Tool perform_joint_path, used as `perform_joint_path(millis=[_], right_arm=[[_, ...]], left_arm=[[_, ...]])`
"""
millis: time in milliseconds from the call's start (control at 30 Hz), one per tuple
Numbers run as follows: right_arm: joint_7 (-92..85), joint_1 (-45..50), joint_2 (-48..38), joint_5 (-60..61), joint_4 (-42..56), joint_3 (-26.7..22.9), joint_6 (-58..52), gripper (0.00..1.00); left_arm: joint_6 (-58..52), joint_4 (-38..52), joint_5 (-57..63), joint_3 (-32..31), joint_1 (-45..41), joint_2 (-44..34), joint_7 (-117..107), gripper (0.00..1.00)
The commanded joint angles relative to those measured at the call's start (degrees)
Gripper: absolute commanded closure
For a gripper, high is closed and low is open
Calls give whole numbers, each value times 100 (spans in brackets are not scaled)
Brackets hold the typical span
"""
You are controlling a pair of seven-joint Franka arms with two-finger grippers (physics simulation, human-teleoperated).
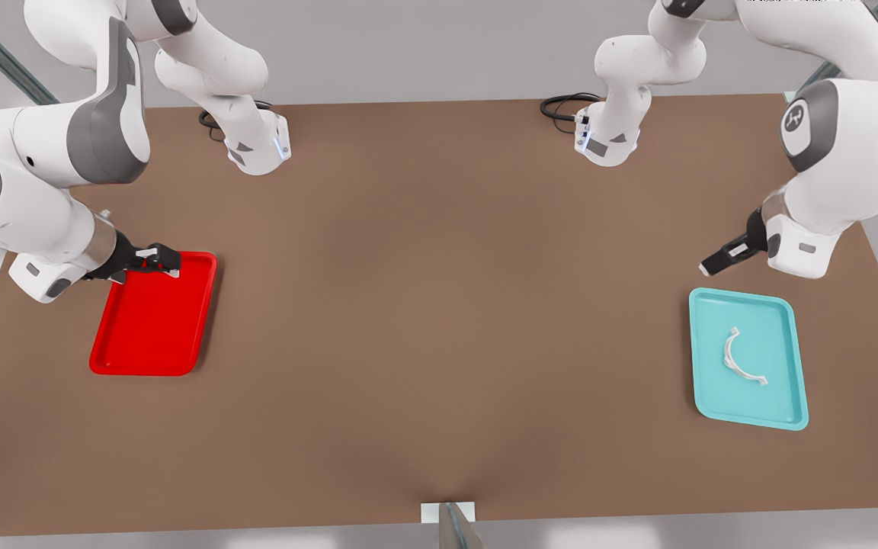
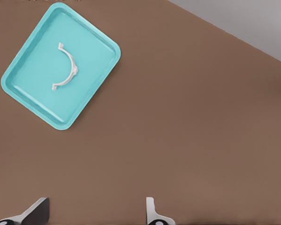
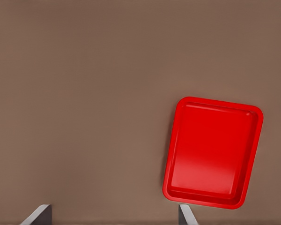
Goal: Take the drainage pipe clamp from the left arm, pass it to the right arm, and place it in the plate on the right side
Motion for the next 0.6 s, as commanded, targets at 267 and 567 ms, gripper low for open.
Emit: perform_joint_path(millis=[267, 567], right_arm=[[185, -1, -7, 5, 3, 12, -11, 0], [176, -1, 2, 14, 3, 3, -11, 0]], left_arm=[[2674, -1010, -44, 465, 720, 1478, 2153, 0], [4010, -729, -325, 474, 1353, 2753, 2109, 0]])
